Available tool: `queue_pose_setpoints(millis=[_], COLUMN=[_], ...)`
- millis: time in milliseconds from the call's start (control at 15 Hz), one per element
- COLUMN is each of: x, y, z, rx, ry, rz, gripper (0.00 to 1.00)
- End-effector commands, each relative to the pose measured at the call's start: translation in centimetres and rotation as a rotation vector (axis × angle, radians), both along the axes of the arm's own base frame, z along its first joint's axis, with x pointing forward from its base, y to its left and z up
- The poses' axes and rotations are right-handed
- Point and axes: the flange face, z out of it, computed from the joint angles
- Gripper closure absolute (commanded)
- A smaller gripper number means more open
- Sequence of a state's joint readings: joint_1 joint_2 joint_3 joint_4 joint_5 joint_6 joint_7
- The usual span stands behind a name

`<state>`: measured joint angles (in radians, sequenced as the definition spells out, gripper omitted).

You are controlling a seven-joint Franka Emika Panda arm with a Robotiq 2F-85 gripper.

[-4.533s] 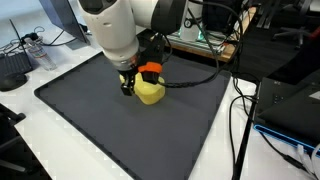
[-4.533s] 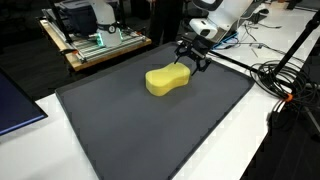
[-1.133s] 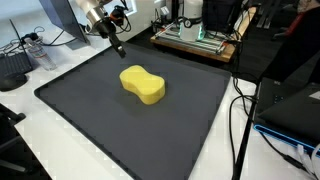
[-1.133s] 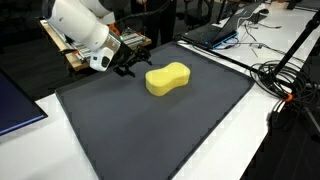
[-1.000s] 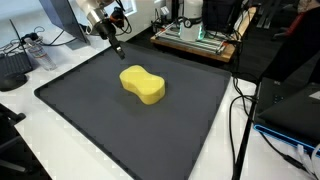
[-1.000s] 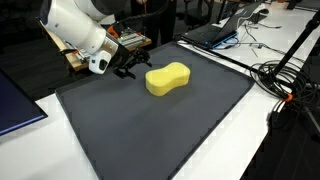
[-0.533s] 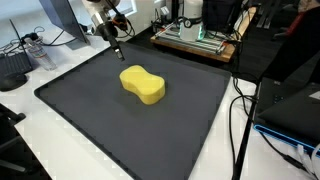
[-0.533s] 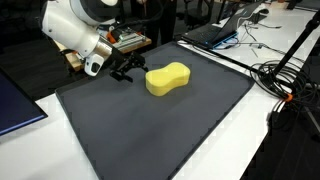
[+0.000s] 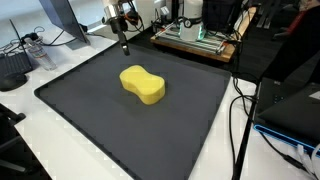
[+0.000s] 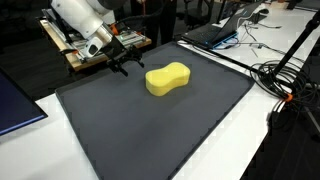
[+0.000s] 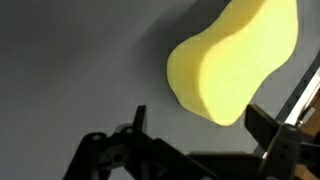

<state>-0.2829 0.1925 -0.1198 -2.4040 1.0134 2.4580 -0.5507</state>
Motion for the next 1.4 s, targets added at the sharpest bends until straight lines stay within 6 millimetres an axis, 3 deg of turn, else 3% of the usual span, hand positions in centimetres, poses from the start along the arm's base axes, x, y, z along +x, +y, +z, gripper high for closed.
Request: queue_pose_setpoints(millis=[0,400,933,1333], x=[-2.5,-2.8,-2.5,-1.1], y=[3.5,10.2,18.6,25.0], z=[3.8,7.3,8.3,13.4], rx=[-0.092,-0.262,-0.467,-0.668], ry=[-0.065,-0.118,-0.072,-0.020], rz=[-0.032,0.020,0.214,0.379], gripper=[0.00,0.00,0.00,0.00])
